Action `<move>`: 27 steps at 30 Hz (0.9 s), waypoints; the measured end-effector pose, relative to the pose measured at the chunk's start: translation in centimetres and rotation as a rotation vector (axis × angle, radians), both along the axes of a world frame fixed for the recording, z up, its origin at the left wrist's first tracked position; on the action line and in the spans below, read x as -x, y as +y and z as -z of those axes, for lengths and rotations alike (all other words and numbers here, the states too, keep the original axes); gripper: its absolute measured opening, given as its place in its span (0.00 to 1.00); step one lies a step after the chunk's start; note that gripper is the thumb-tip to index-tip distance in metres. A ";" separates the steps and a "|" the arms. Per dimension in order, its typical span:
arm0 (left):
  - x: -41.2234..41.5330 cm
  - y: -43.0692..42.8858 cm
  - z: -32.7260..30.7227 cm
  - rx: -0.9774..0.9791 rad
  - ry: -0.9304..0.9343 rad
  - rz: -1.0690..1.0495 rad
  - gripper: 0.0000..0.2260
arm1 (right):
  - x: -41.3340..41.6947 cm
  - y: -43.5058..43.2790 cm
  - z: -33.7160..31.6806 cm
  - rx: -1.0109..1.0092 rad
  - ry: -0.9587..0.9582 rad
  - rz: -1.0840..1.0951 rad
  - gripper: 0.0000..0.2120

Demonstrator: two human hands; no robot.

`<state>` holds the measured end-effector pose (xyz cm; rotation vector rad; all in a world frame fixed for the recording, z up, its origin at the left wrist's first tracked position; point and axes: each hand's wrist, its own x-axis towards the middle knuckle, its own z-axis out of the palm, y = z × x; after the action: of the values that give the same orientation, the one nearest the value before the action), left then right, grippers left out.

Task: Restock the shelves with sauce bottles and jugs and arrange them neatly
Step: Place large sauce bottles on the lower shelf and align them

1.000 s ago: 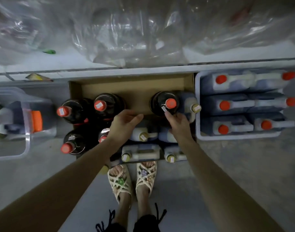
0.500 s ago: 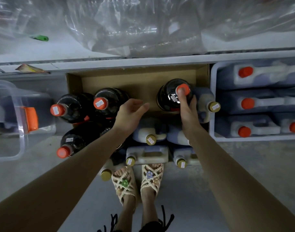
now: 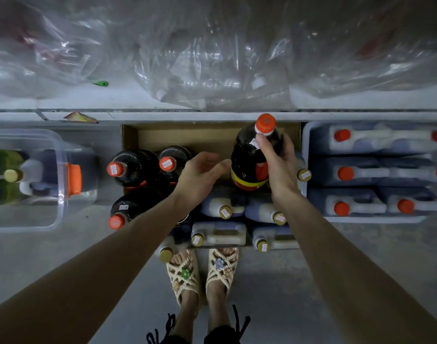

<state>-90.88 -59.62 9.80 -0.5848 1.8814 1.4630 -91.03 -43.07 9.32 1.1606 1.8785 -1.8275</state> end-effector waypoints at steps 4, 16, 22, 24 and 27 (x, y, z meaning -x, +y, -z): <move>0.0 -0.3 -5.2 -0.059 0.013 -0.019 0.13 | 1.2 -0.5 -5.9 0.025 0.072 -0.021 0.31; 0.3 -3.2 -28.2 -0.209 0.252 0.070 0.46 | 1.2 -2.2 -32.8 0.034 0.290 -0.196 0.23; 0.2 -4.8 -43.4 -0.360 0.445 0.174 0.37 | 0.7 -3.9 -48.6 0.107 0.405 -0.350 0.22; -0.3 -5.8 -49.0 -0.376 0.522 0.117 0.36 | 0.4 -4.9 -54.4 0.083 0.467 -0.414 0.17; -0.7 -7.5 -56.1 -0.346 0.666 0.059 0.32 | 0.3 -6.6 -61.4 0.058 0.580 -0.469 0.09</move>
<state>-90.15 -67.08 65.89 0.1500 2.0086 2.0521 -91.33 -49.67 70.70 0.1240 2.1205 -2.0347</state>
